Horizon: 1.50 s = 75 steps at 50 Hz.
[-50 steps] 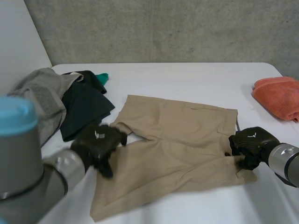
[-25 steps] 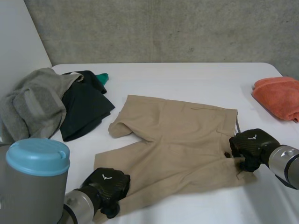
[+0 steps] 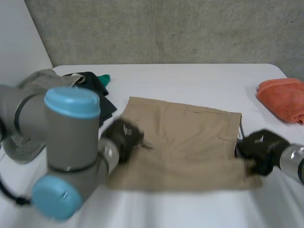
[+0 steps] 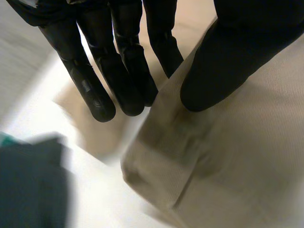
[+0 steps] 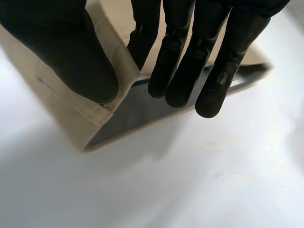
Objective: Fold the laundry.
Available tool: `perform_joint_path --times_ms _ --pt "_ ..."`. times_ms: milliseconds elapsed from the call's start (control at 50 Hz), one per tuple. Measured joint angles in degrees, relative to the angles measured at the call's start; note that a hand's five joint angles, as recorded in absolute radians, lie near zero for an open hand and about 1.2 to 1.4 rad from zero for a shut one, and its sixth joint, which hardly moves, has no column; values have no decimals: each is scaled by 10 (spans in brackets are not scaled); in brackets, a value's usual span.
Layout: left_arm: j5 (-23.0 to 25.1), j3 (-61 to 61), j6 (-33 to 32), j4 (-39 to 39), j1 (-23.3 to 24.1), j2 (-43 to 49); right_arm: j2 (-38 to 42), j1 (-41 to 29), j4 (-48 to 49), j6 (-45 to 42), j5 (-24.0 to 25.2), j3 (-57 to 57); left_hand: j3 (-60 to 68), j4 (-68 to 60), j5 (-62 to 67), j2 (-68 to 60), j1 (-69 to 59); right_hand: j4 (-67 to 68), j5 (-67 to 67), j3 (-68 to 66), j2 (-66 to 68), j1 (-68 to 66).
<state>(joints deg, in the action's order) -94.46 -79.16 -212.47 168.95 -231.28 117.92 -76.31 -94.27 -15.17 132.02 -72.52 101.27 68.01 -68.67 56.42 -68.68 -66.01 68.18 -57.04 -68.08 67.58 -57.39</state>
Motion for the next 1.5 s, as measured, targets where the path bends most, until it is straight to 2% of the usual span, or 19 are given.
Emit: perform_joint_path --times_ms 140,220,260,360,480,640,660,680,700,720,760,820,940,1020,1100,1240,1380,1420,1500 --pt "-4 110 -57 148 -30 80 23 -4 98 72 -18 -57 0 0 0 0 0 0 0 0 0 0" --pt "-4 199 -140 280 -51 174 60 -26 201 109 -47 -96 0 0 0 0 0 0 -2 0 0 -1" --pt "-2 229 -160 311 -56 207 68 -30 216 112 -52 -101 0 0 0 0 0 0 -2 0 1 -2" --pt "13 331 -186 353 -64 313 161 -69 370 114 -102 -152 0 0 0 0 0 0 -2 0 1 -3" --pt "35 446 -185 356 -68 426 258 -88 487 105 -140 -205 0 0 0 0 0 0 -2 0 1 -5" --pt "60 504 -178 372 -73 486 315 -101 520 101 -163 -251 0 0 0 -1 0 1 -2 0 1 -5" --pt "65 495 -176 380 -73 483 314 -102 505 103 -168 -257 -101 102 -97 101 98 -31 27 31 -38 28" --pt "65 495 -176 380 -73 483 314 -102 505 103 -168 -257 -101 102 -97 101 98 -31 27 31 -38 28" --pt "69 477 -174 390 -73 472 305 -103 480 107 -170 -258 -303 296 -288 307 332 -274 260 275 -290 267" --pt "69 472 -174 392 -72 468 301 -103 471 109 -171 -258 -303 296 -288 307 332 -274 260 275 -290 267" --pt "70 443 -172 403 -71 445 281 -102 434 120 -170 -256 -480 492 -474 490 497 -493 479 494 -494 424" --pt "68 395 -168 414 -69 403 247 -98 378 148 -162 -252 -528 537 -520 535 513 -546 530 557 -548 456" --pt "59 285 -143 423 -66 299 166 -83 262 212 -101 -235 -529 539 -522 536 513 -546 532 558 -548 456" --pt "34 163 -80 418 -66 187 110 -54 160 237 -14 -208 -529 539 -522 536 513 -543 522 539 -535 454" --pt "20 86 -30 408 -66 122 97 -30 115 226 29 -181 -529 539 -522 536 513 -510 494 504 -501 427" --pt "15 -20 37 388 -67 39 114 -9 106 149 45 -136 -529 539 -522 536 513 -502 488 498 -499 421" --pt "15 -73 56 384 -67 9 166 -6 145 101 43 -128 -529 539 -522 536 513 -498 481 494 -495 416" --pt "15 -77 57 384 -67 8 176 -6 151 99 43 -129 -529 539 -522 536 513 -445 437 442 -439 367" --pt "14 -84 56 384 -66 5 196 -7 167 99 43 -134 -529 539 -522 536 513 -164 172 161 -151 131"
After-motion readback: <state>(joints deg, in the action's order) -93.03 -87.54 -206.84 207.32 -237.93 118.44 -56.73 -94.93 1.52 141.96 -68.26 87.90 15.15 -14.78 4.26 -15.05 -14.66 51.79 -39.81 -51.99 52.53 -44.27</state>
